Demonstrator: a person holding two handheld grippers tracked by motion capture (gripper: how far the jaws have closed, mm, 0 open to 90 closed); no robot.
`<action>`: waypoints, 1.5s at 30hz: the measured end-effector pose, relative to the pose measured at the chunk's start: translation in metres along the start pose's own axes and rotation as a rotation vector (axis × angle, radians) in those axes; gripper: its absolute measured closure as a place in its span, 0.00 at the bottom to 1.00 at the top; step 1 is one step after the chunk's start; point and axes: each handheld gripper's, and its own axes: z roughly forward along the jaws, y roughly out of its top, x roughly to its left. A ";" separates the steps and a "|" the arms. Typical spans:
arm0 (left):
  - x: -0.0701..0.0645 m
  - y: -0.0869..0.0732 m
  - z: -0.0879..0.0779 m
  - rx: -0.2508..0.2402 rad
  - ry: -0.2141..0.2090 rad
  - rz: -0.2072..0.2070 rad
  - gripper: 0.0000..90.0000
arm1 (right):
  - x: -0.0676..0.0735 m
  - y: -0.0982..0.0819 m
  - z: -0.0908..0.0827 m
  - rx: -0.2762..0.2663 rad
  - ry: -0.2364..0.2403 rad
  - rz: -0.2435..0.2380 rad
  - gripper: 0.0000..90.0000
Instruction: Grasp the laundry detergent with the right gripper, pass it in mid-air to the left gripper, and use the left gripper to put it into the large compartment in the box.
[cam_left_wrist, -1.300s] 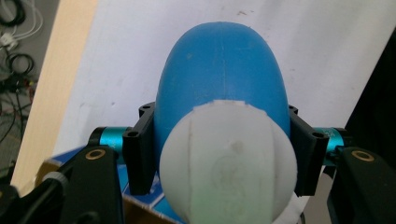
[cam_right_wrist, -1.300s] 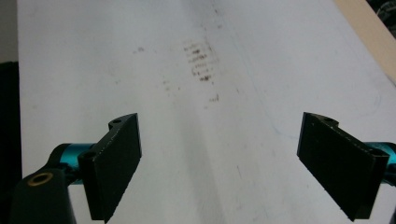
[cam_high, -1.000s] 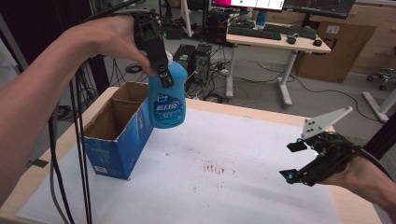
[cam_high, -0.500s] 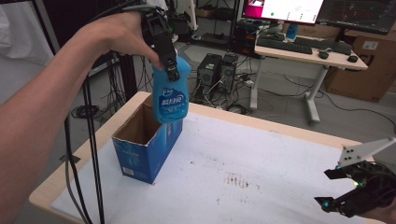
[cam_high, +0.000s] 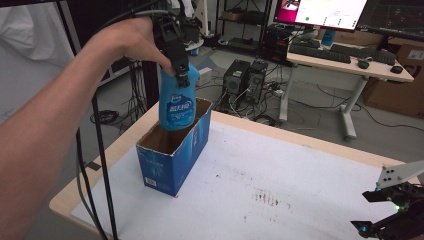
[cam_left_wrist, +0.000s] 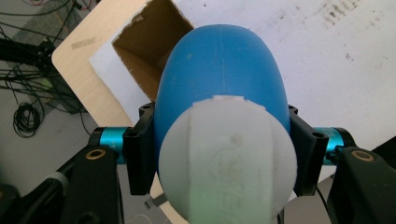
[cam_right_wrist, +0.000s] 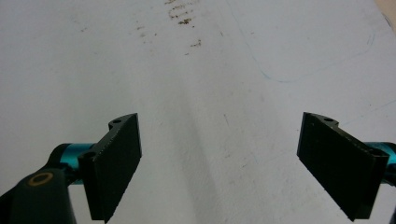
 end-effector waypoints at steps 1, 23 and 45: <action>0.000 -0.001 0.002 -0.001 0.000 -0.006 0.43 | 0.000 0.000 0.000 0.004 0.000 0.000 0.15; 0.011 -0.030 0.084 0.033 -0.084 0.079 0.43 | 0.000 -0.007 0.011 0.052 -0.005 0.002 0.15; 0.005 -0.045 0.136 0.048 -0.129 0.333 0.42 | 0.002 -0.015 0.021 0.083 0.003 0.008 0.15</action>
